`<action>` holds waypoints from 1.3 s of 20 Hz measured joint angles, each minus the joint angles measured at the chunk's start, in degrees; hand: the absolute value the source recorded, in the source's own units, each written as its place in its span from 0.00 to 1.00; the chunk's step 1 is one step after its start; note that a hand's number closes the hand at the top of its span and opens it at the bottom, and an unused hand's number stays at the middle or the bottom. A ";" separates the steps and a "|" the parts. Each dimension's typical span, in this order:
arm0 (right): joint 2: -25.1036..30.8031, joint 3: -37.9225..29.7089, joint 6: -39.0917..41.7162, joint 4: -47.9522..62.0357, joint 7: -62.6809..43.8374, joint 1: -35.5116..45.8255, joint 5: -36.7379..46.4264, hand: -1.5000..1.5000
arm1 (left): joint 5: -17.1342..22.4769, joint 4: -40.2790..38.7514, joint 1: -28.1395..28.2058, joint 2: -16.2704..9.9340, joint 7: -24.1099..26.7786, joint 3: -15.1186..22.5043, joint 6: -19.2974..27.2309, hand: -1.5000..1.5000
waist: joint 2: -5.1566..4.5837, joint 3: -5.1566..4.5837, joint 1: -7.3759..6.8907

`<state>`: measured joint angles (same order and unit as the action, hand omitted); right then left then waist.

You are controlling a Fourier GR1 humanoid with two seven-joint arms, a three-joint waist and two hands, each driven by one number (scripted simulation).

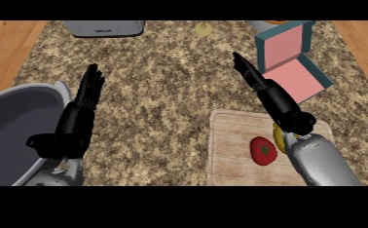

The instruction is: Pick the tomato from the cutting board and place it in the cardboard box

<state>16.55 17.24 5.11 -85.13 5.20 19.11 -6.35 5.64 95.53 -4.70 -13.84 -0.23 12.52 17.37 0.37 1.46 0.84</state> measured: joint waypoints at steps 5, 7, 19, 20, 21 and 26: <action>2.96 -2.45 8.50 0.47 3.19 -4.97 -6.96 0.00 | -3.66 -4.65 1.02 -6.96 -1.87 -4.70 0.22 0.50 | -0.45 -0.93 -0.47; 6.57 -2.30 11.54 -0.26 5.02 -4.41 -5.27 0.00 | -5.33 -6.99 2.22 -9.44 -2.74 -5.96 0.64 0.50 | 0.00 -1.28 -0.89; 17.60 -2.29 18.11 17.89 40.96 -10.64 5.80 0.00 | -7.79 -16.01 1.47 -14.82 -4.22 -9.41 -1.27 0.50 | -0.94 -1.21 -1.31; 17.74 -2.08 16.59 19.82 42.83 -9.81 7.54 0.00 | -7.81 -16.94 1.10 -14.78 -3.91 -9.68 -1.42 0.50 | -0.92 -1.23 -1.43; 18.56 -2.23 15.70 21.37 43.94 -8.30 8.76 0.00 | -7.69 -17.10 0.99 -14.98 -3.83 -9.82 -1.90 0.50 | -0.92 -1.22 -1.68; 23.22 1.02 10.89 24.14 46.88 -3.76 18.67 0.00 | -7.83 -18.22 0.74 -15.02 -3.01 -10.36 -2.62 0.50 | -0.75 -1.34 -2.01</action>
<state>39.76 18.26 16.00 -60.98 52.08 15.34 12.32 -2.19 77.31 -3.96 -28.86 -3.23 2.16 14.75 -0.38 0.12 -1.17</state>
